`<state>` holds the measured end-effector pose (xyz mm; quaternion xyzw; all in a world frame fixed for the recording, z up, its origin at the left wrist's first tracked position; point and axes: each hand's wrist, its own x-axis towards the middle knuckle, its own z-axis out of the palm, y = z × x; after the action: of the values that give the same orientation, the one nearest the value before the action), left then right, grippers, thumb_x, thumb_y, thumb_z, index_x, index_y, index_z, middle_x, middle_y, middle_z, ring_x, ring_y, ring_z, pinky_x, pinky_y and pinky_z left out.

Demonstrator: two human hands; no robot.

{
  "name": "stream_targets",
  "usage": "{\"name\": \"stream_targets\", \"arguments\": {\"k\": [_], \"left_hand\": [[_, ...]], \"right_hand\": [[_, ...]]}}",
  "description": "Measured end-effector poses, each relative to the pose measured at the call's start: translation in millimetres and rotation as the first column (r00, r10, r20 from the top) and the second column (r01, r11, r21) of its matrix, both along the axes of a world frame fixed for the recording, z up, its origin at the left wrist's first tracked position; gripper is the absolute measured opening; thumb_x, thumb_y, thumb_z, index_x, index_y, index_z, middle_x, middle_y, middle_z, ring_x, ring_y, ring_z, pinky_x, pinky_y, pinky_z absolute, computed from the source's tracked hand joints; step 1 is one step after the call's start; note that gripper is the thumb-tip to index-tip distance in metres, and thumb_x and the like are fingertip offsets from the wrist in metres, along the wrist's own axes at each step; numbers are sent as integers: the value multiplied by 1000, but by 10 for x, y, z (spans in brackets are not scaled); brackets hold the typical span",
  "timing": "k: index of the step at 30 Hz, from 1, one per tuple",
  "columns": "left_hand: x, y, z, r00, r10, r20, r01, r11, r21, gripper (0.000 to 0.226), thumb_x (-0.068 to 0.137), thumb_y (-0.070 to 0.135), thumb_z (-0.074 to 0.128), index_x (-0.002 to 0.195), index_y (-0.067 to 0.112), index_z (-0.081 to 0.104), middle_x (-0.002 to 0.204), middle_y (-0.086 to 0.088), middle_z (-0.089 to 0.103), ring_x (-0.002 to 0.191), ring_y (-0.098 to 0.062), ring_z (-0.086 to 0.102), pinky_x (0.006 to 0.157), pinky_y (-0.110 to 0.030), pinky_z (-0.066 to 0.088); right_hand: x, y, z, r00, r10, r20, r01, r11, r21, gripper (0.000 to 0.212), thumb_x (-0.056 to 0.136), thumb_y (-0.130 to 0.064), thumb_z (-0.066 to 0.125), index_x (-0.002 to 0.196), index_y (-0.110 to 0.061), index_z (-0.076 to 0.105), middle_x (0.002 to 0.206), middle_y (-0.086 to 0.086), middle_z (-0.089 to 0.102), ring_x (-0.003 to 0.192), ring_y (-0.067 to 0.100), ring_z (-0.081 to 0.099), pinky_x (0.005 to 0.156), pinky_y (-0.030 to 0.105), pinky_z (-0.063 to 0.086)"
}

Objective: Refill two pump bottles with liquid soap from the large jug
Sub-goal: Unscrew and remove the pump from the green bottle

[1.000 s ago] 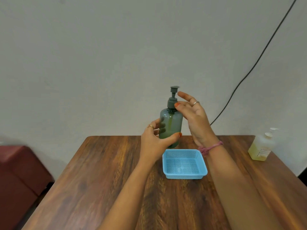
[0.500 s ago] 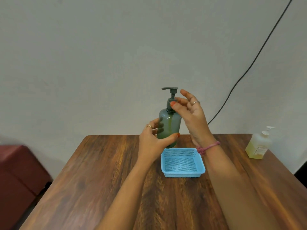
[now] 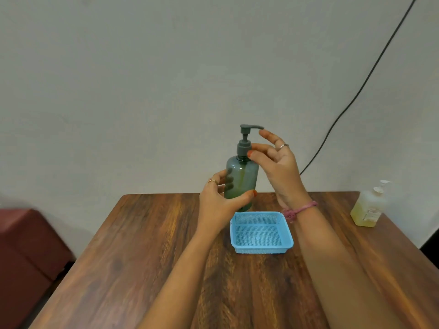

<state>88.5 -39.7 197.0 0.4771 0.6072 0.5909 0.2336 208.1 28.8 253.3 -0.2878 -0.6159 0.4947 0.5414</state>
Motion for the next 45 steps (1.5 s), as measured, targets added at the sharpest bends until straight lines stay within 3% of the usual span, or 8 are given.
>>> {"name": "stream_targets", "arguments": {"k": [3,7,12,15,18,25,40,45], "left_hand": [[-6,1,0,1000,0,0,0,1000,5,74,67,28,86,132,22,51,121,7,60,106,-6,60,87,-28,56],[3,6,-23,1000,-9,-8,9,1000,-4,73,66,29,87,130,23,52,121,9,60,106,-4,60,86,-27,57],[-12,10,-52,1000,-15,4,14,1000,1,73,67,26,86,132,23,52,120,9,60,106,-3,60,83,-21,55],[-17,17,-60,999,-32,-1,32,999,3,74,67,25,86,132,22,51,121,8,60,106,-2,59,76,-14,54],[-22,25,-81,999,-36,-8,36,999,-1,74,67,25,86,132,21,51,122,8,59,105,-1,59,72,-9,52],[-86,32,-216,1000,-24,1,24,1000,-20,74,64,28,88,129,24,54,122,7,59,107,-2,58,82,-19,53],[-238,24,-497,1000,13,-15,-15,995,-98,75,64,25,88,130,26,52,121,9,54,109,-4,54,79,-14,47],[-282,17,-564,1000,26,-9,-27,994,-109,75,64,23,88,130,27,51,121,8,54,109,-5,54,81,-16,47]], "right_hand": [[10,-23,19,998,45,-48,-46,999,-18,35,91,-6,58,123,-20,52,111,1,69,98,4,66,82,16,49],[-26,-18,19,999,-1,37,0,999,34,58,78,-13,76,128,-16,47,99,2,66,93,13,66,80,25,54],[-9,-13,-7,999,49,-23,-49,999,-16,43,90,-9,60,130,-21,49,107,2,71,101,11,67,89,24,51],[-42,-3,-17,998,59,8,-59,998,-15,61,81,-21,73,135,-19,45,117,4,65,106,15,65,87,28,53],[-62,25,0,998,6,60,-6,1000,8,65,74,-17,81,130,-18,48,103,6,69,93,14,68,83,29,55],[-16,69,73,994,53,-91,-57,997,-46,55,81,2,70,130,-9,47,94,6,75,94,18,71,85,28,54],[82,94,228,964,35,-265,-47,998,-40,58,81,6,68,133,-4,43,98,11,74,97,22,70,79,23,54],[121,122,232,954,1,-298,-14,999,-42,59,80,5,69,132,-3,44,96,11,74,100,23,69,87,29,54]]}}
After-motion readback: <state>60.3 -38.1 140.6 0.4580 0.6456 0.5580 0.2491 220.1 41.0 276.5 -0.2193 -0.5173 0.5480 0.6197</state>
